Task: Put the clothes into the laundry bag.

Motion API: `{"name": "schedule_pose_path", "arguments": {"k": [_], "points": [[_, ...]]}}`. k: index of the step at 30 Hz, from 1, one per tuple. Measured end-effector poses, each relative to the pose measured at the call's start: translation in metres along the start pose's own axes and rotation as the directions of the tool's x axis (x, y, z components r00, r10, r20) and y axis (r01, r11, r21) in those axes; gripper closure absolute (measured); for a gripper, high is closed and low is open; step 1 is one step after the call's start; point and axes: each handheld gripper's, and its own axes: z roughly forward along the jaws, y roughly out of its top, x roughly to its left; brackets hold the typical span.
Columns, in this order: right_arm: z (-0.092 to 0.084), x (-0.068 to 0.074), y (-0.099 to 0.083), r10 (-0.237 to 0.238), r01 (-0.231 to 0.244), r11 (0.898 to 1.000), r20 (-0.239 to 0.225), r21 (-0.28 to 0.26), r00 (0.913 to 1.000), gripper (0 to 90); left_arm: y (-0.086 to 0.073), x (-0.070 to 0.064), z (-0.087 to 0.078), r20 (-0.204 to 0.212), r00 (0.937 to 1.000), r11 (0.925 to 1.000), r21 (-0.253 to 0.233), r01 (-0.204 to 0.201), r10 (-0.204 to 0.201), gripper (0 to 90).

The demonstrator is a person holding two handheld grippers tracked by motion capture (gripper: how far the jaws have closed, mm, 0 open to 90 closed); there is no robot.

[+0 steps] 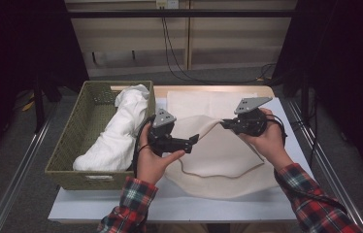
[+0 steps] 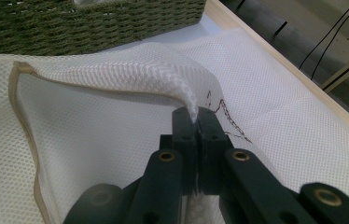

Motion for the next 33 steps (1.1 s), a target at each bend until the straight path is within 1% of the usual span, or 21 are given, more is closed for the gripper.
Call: {"name": "schedule_pose_path", "arguments": {"k": [1, 2, 3, 6, 7, 9, 10, 11, 12, 13, 14, 15, 18, 19, 22, 23, 28, 29, 30, 31, 33], "points": [[0.000, 0.000, 0.000, 0.000, 0.000, 1.000, 0.000, 0.001, 1.0000, 88.2, 0.002, 0.001, 0.000, 0.001, 1.0000, 1.0000, -0.002, -0.004, 0.004, 2.7], [0.000, 0.001, -0.001, -0.004, 0.004, 1.000, -0.001, 0.002, 1.0000, 88.2, 0.007, 0.003, 0.000, -0.011, 0.9999, 1.0000, -0.001, -0.006, 0.006, 2.7], [0.000, 0.000, -0.001, -0.005, 0.005, 1.000, -0.002, 0.003, 1.0000, 88.2, 0.007, 0.003, 0.000, -0.011, 0.9999, 1.0000, -0.001, -0.006, 0.006, 2.7], [-0.001, 0.000, -0.002, 0.003, -0.003, 1.000, -0.002, 0.005, 1.0000, 88.2, 0.015, 0.011, -0.001, -0.018, 0.9998, 1.0000, 0.000, 0.002, -0.002, 2.7], [-0.001, 0.000, -0.002, 0.003, -0.003, 1.000, -0.002, 0.005, 1.0000, 88.2, 0.015, 0.011, -0.001, -0.018, 0.9998, 1.0000, 0.000, 0.002, -0.002, 2.8], [-0.001, -0.001, -0.002, 0.000, 0.000, 1.000, 0.000, 0.003, 1.0000, 88.2, 0.019, 0.017, -0.002, -0.037, 0.9993, 1.0000, 0.006, 0.002, -0.002, 2.9], [-0.002, -0.001, -0.002, 0.002, -0.002, 1.000, 0.001, 0.006, 1.0000, 88.1, 0.021, 0.022, -0.002, -0.041, 0.9989, 0.9998, -0.004, 0.022, -0.022, 2.9], [-0.002, -0.001, -0.002, 0.002, -0.002, 1.000, 0.001, 0.006, 1.0000, 88.1, 0.021, 0.022, -0.002, -0.041, 0.9989, 0.9998, -0.004, 0.022, -0.022, 2.9], [-0.002, -0.001, -0.002, 0.002, -0.002, 1.000, 0.000, 0.002, 1.0000, 88.2, 0.023, 0.027, -0.003, -0.057, 0.9981, 0.9997, 0.000, 0.023, -0.023, 2.9], [-0.002, -0.001, -0.002, 0.002, -0.002, 1.000, 0.000, 0.002, 1.0000, 88.2, 0.023, 0.027, -0.003, -0.057, 0.9981, 0.9997, 0.000, 0.023, -0.023, 2.9], [-0.002, -0.001, -0.002, 0.001, -0.001, 1.000, -0.002, 0.002, 1.0000, 88.2, 0.025, 0.032, -0.004, -0.068, 0.9973, 0.9995, 0.010, 0.029, -0.028, 2.9], [-0.002, -0.001, -0.002, 0.001, -0.001, 1.000, -0.001, 0.001, 1.0000, 88.2, 0.026, 0.034, -0.005, -0.065, 0.9974, 0.9995, 0.006, 0.032, -0.032, 2.9], [-0.002, 0.000, -0.003, 0.001, -0.002, 1.000, 0.003, 0.005, 1.0000, 88.2, 0.029, 0.046, -0.011, -0.097, 0.9943, 0.9989, 0.008, 0.045, -0.044, 2.9], [-0.002, 0.000, -0.003, 0.001, -0.002, 1.000, 0.003, 0.005, 1.0000, 88.2, 0.029, 0.046, -0.011, -0.097, 0.9943, 0.9989, 0.008, 0.045, -0.044, 2.9], [-0.002, -0.001, -0.004, 0.004, -0.004, 1.000, 0.001, 0.006, 1.0000, 88.2, 0.028, 0.057, -0.018, -0.132, 0.9903, 0.9986, 0.023, 0.048, -0.045, 3.1], [-0.002, -0.001, -0.004, 0.004, -0.004, 1.000, 0.001, 0.006, 1.0000, 88.2, 0.028, 0.057, -0.018, -0.132, 0.9903, 0.9986, 0.023, 0.048, -0.045, 3.1], [-0.001, 0.000, -0.004, -0.004, 0.004, 1.000, -0.001, 0.007, 1.0000, 88.2, 0.024, 0.073, -0.026, -0.176, 0.9841, 0.9971, 0.065, 0.039, -0.027, 3.1], [-0.001, 0.000, -0.004, -0.004, 0.004, 1.000, -0.001, 0.007, 1.0000, 88.2, 0.024, 0.073, -0.026, -0.176, 0.9841, 0.9971, 0.065, 0.039, -0.027, 3.1], [-0.001, 0.001, -0.004, -0.003, 0.003, 1.000, 0.002, 0.010, 1.0000, 88.2, 0.024, 0.077, -0.030, -0.186, 0.9820, 0.9966, 0.068, 0.047, -0.034, 3.1], [-0.001, 0.001, -0.004, -0.003, 0.003, 1.000, 0.002, 0.010, 1.0000, 88.2, 0.024, 0.077, -0.030, -0.186, 0.9820, 0.9966, 0.068, 0.047, -0.034, 3.1], [0.000, 0.000, -0.005, -0.005, 0.005, 1.000, -0.002, 0.010, 1.0000, 88.2, 0.023, 0.083, -0.035, -0.200, 0.9794, 0.9963, 0.075, 0.043, -0.027, 3.1]]}}
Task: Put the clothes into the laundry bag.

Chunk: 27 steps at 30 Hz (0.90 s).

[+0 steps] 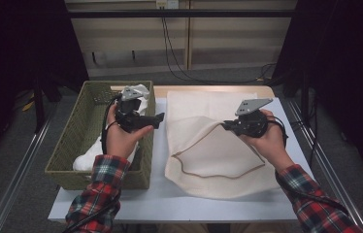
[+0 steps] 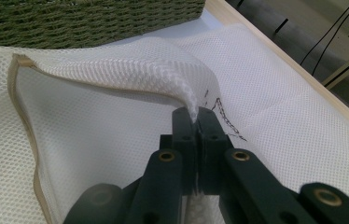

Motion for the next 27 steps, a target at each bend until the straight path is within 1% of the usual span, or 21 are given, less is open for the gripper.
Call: {"name": "schedule_pose_path", "arguments": {"k": [1, 2, 4, 7, 8, 9, 10, 11, 12, 13, 19, 21, 22, 23, 24, 26, 27], "points": [[0.000, 0.000, 0.000, 0.000, 0.000, 1.000, 0.000, 0.000, 1.0000, 88.2, 0.000, 0.002, -0.001, -0.005, 1.0000, 1.0000, 0.002, 0.003, -0.003, 3.1], [0.000, 0.000, 0.000, -0.001, 0.001, 1.000, 0.000, 0.001, 1.0000, 88.2, -0.001, 0.005, -0.003, -0.012, 0.9998, 0.9999, -0.002, 0.015, -0.015, 3.1], [0.001, 0.000, 0.000, 0.000, 0.000, 1.000, 0.000, 0.001, 1.0000, 88.2, -0.001, 0.013, -0.007, -0.026, 0.9995, 0.9998, -0.002, 0.019, -0.019, 3.1], [0.001, 0.000, 0.000, 0.000, 0.000, 1.000, 0.000, 0.001, 1.0000, 88.2, -0.002, 0.024, -0.011, -0.054, 0.9984, 0.9997, 0.015, 0.017, -0.017, 3.2], [0.000, 0.000, 0.000, 0.001, -0.001, 1.000, 0.000, 0.001, 1.0000, 88.2, -0.003, 0.028, -0.012, -0.064, 0.9976, 0.9995, 0.018, 0.027, -0.026, 3.2], [0.000, 0.000, 0.000, -0.001, 0.001, 1.000, 0.000, 0.001, 1.0000, 88.2, -0.004, 0.031, -0.013, -0.071, 0.9972, 0.9993, 0.025, 0.027, -0.025, 3.2], [0.000, 0.000, 0.000, -0.001, 0.001, 1.000, 0.000, 0.001, 1.0000, 88.2, -0.004, 0.031, -0.013, -0.071, 0.9972, 0.9993, 0.025, 0.027, -0.025, 3.2], [0.001, 0.000, 0.000, 0.000, 0.000, 1.000, 0.000, 0.002, 1.0000, 88.2, -0.006, 0.034, -0.013, -0.085, 0.9959, 0.9990, 0.029, 0.034, -0.032, 3.2], [0.001, 0.000, -0.001, 0.007, -0.007, 1.000, 0.001, 0.006, 1.0000, 88.2, -0.009, 0.039, -0.013, -0.095, 0.9951, 0.9985, 0.042, 0.033, -0.029, 3.2], [0.001, 0.000, -0.001, 0.007, -0.007, 1.000, 0.001, 0.006, 1.0000, 88.2, -0.009, 0.039, -0.013, -0.095, 0.9951, 0.9985, 0.042, 0.033, -0.029, 3.3], [0.001, 0.000, -0.002, 0.007, -0.007, 1.000, -0.004, 0.009, 1.0000, 88.2, -0.018, 0.053, -0.009, -0.129, 0.9911, 0.9954, 0.085, 0.044, -0.033, 3.4], [0.001, -0.001, -0.002, 0.011, -0.011, 1.000, -0.003, 0.013, 0.9999, 88.2, -0.021, 0.057, -0.005, -0.142, 0.9890, 0.9938, 0.096, 0.056, -0.042, 3.4], [0.000, -0.001, -0.002, 0.010, -0.010, 1.000, 0.002, 0.010, 0.9999, 88.2, -0.022, 0.059, -0.005, -0.144, 0.9890, 0.9926, 0.112, 0.047, -0.030, 3.4], [0.000, -0.001, -0.002, 0.010, -0.010, 1.000, 0.002, 0.010, 0.9999, 88.2, -0.023, 0.062, -0.004, -0.146, 0.9888, 0.9914, 0.121, 0.051, -0.033, 3.4], [0.000, -0.002, -0.002, 0.008, -0.008, 1.000, -0.002, 0.008, 1.0000, 88.2, -0.025, 0.064, -0.003, -0.148, 0.9881, 0.9905, 0.124, 0.060, -0.042, 3.4], [0.000, -0.003, -0.003, 0.011, -0.011, 1.000, -0.003, 0.008, 0.9999, 88.2, -0.027, 0.068, -0.001, -0.157, 0.9867, 0.9885, 0.136, 0.065, -0.043, 3.4], [0.000, -0.003, -0.003, 0.010, -0.010, 1.000, 0.000, 0.007, 0.9999, 88.2, -0.030, 0.071, 0.001, -0.158, 0.9854, 0.9864, 0.139, 0.087, -0.065, 3.4]]}}
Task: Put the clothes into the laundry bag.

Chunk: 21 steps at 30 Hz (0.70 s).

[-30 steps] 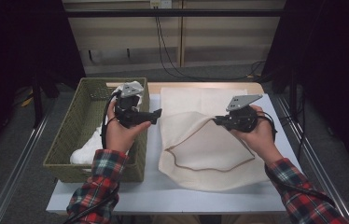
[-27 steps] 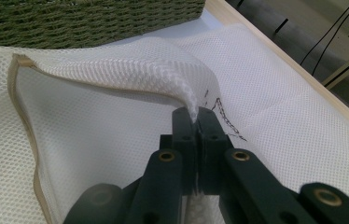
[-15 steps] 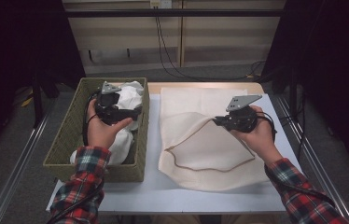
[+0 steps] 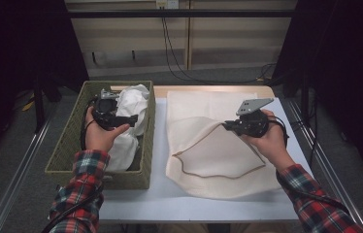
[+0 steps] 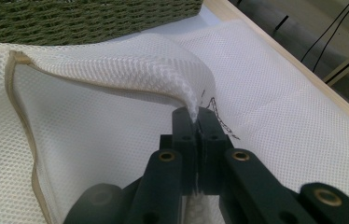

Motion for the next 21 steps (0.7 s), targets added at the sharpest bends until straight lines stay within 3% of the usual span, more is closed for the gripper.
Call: {"name": "schedule_pose_path", "arguments": {"k": [2, 6, 7, 11, 14, 17, 21], "points": [[0.000, 0.000, 0.000, 0.001, -0.001, 1.000, 0.000, 0.002, 1.0000, 88.2, -0.002, 0.004, 0.002, 0.011, 0.9999, 0.9999, 0.007, 0.014, -0.014, 3.4], [0.000, 0.000, -0.001, 0.003, -0.002, 1.000, -0.006, 0.001, 1.0000, 88.2, -0.006, 0.012, 0.010, -0.009, 1.0000, 0.9988, 0.050, 0.004, -0.003, 3.4], [0.000, 0.000, -0.001, 0.002, -0.002, 1.000, -0.006, 0.001, 1.0000, 88.2, -0.008, 0.012, 0.012, -0.018, 0.9997, 0.9988, 0.046, 0.018, -0.018, 3.4], [0.000, -0.001, -0.001, 0.003, -0.003, 1.000, -0.002, 0.003, 1.0000, 88.2, -0.010, 0.016, 0.017, -0.020, 0.9998, 0.9970, 0.077, 0.003, -0.002, 3.4], [-0.001, -0.002, -0.001, 0.001, -0.001, 1.000, 0.002, 0.001, 1.0000, 88.2, -0.013, 0.017, 0.023, -0.022, 0.9991, 0.9972, 0.066, 0.037, -0.036, 3.3], [-0.001, -0.002, -0.002, 0.002, -0.002, 1.000, 0.000, -0.001, 1.0000, 88.2, -0.015, 0.021, 0.026, -0.030, 0.9993, 0.9947, 0.099, 0.026, -0.023, 3.4], [-0.001, -0.003, -0.002, 0.003, -0.003, 1.000, 0.003, 0.007, 1.0000, 88.2, -0.016, 0.023, 0.030, -0.038, 0.9984, 0.9926, 0.113, 0.045, -0.041, 3.2]]}}
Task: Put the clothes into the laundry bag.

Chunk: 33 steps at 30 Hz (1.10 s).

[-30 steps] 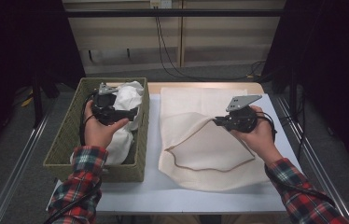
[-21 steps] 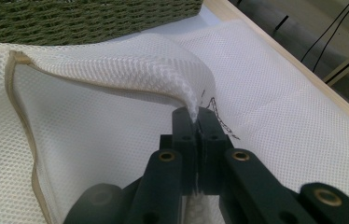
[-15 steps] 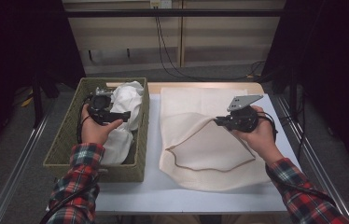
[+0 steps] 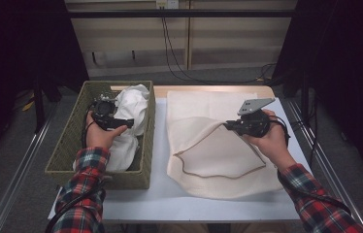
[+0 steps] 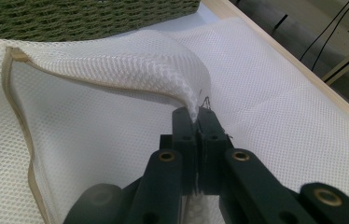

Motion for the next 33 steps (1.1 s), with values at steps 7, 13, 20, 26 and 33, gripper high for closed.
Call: {"name": "schedule_pose_path", "arguments": {"k": [7, 13, 20, 26, 33], "points": [[0.000, 0.000, 0.002, -0.009, 0.009, 1.000, 0.001, 0.005, 1.0000, 88.2, 0.000, 0.000, 0.005, -0.014, 0.9998, 0.9995, 0.029, -0.011, 0.012, 2.6], [0.001, 0.000, 0.004, -0.011, 0.011, 1.000, 0.000, 0.004, 0.9999, 88.2, -0.002, -0.002, 0.014, 0.001, 0.9999, 0.9951, 0.098, -0.016, 0.016, 1.5], [0.002, 0.001, 0.003, -0.007, 0.007, 1.000, -0.004, 0.005, 1.0000, 88.2, -0.005, -0.005, 0.024, 0.019, 0.9989, 0.9834, 0.175, -0.047, 0.044, 1.5], [0.002, 0.002, 0.003, -0.006, 0.006, 1.000, -0.002, 0.002, 1.0000, 88.2, -0.008, -0.002, 0.031, 0.042, 0.9989, 0.9762, 0.215, -0.028, 0.019, 1.5], [0.001, 0.001, 0.004, -0.012, 0.012, 1.000, 0.000, 0.006, 0.9999, 88.2, -0.011, -0.002, 0.039, 0.045, 0.9987, 0.9631, 0.267, -0.034, 0.023, 2.3]]}}
